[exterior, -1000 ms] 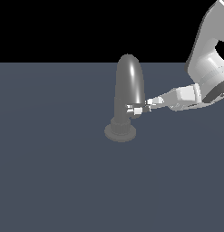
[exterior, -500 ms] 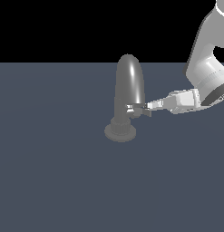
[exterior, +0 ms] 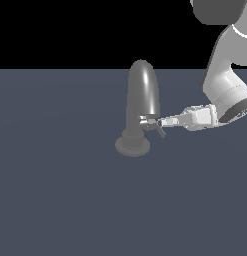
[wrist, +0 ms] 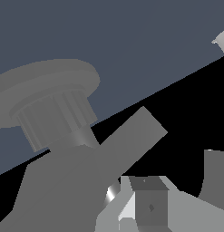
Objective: Turn on the faucet by rotating a designated handle.
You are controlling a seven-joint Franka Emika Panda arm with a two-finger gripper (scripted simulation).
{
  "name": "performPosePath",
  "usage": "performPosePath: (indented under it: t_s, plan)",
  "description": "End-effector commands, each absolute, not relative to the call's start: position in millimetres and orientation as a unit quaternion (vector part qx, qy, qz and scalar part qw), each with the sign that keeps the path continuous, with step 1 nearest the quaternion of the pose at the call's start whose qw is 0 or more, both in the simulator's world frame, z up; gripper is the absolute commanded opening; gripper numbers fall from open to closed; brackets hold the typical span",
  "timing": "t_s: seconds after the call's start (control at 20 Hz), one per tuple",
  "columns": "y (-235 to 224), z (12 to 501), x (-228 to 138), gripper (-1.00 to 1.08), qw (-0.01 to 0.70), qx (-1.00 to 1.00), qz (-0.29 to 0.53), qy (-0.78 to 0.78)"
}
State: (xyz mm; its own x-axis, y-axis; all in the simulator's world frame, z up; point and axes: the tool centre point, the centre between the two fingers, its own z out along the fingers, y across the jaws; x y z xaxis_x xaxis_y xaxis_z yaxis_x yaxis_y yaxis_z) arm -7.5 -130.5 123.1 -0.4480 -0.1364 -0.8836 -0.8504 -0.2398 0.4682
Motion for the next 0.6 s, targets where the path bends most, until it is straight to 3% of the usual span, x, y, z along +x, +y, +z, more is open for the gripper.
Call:
performPosePath:
  t_s: [0.0, 0.55]
  plan:
    - [-129.5, 110.2, -4.4, -1.0, 0.275, -0.443, 0.647, 0.556]
    - [-127.3, 76.7, 3.8, -1.0, 0.269, -0.433, 0.651, 0.562]
